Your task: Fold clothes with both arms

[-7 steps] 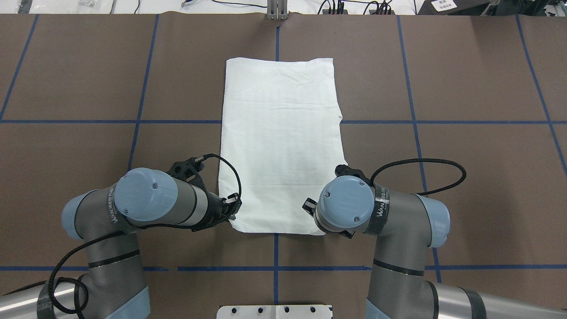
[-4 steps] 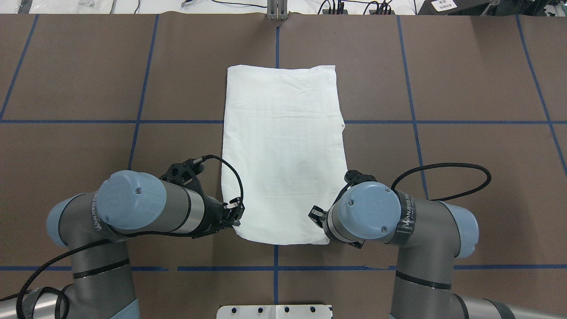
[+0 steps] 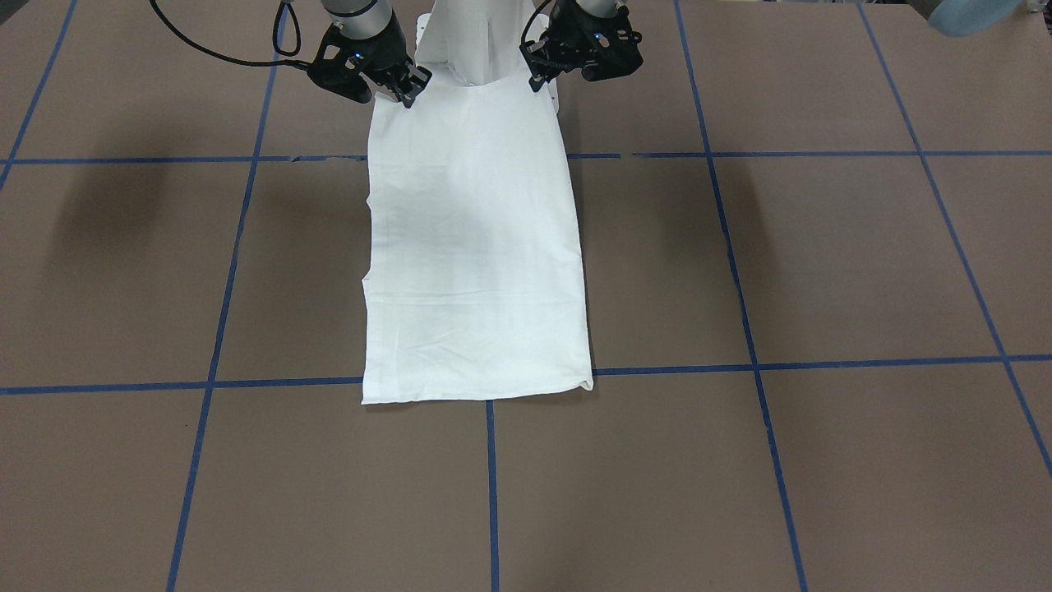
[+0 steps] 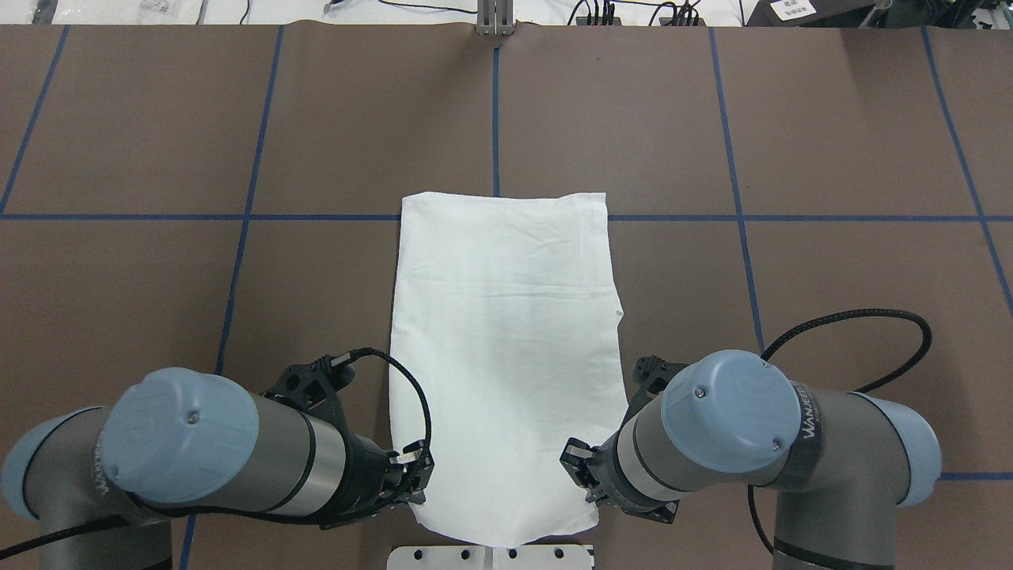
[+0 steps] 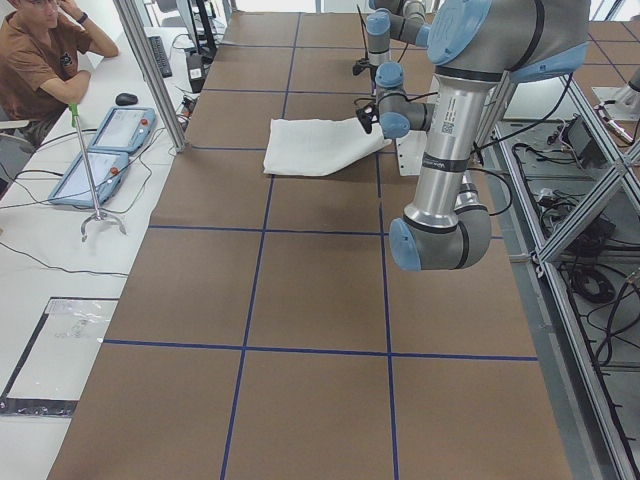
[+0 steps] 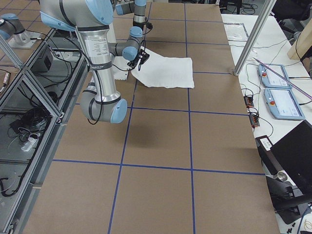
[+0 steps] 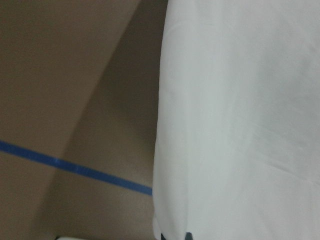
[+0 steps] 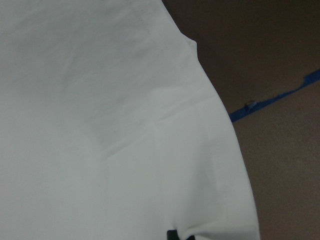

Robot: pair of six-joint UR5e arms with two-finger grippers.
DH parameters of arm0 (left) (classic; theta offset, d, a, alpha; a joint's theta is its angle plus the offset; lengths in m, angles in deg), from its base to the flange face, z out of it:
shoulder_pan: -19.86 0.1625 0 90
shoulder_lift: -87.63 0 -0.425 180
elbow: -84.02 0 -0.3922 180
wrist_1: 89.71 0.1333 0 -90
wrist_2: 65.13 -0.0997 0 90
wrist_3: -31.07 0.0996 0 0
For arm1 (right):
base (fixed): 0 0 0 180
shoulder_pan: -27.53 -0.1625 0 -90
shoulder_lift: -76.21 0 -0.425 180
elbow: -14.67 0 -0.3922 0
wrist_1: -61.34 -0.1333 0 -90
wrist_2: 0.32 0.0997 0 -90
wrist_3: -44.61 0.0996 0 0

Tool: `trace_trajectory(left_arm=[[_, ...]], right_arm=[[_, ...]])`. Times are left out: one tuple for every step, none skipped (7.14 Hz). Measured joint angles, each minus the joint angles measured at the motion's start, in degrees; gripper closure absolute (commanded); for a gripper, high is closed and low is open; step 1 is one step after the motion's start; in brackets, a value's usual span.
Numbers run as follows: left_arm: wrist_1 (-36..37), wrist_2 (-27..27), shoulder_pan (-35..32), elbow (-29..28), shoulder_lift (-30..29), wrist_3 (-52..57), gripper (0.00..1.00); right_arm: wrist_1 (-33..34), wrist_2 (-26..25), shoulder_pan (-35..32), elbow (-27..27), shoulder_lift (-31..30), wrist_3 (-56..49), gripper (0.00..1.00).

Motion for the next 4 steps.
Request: trace_trajectory(left_arm=[[0.7, 0.2, 0.5, 0.6, 0.2, -0.2, 1.00], [0.9, 0.1, 0.5, 0.1, 0.0, -0.3, 1.00], [0.8, -0.1, -0.8, -1.5, -0.4, -0.1, 1.00], [0.7, -0.2, -3.8, -3.3, -1.4, 0.3, 1.00]], right_arm=[[-0.1, 0.6, -0.4, 0.1, 0.1, -0.2, 1.00], [-0.2, 0.6, -1.9, 1.2, 0.4, -0.8, 1.00], [-0.3, 0.5, -4.3, 2.8, 1.1, -1.9, 1.00], [-0.5, 0.4, -6.9, 4.4, 2.0, -3.1, 1.00]])
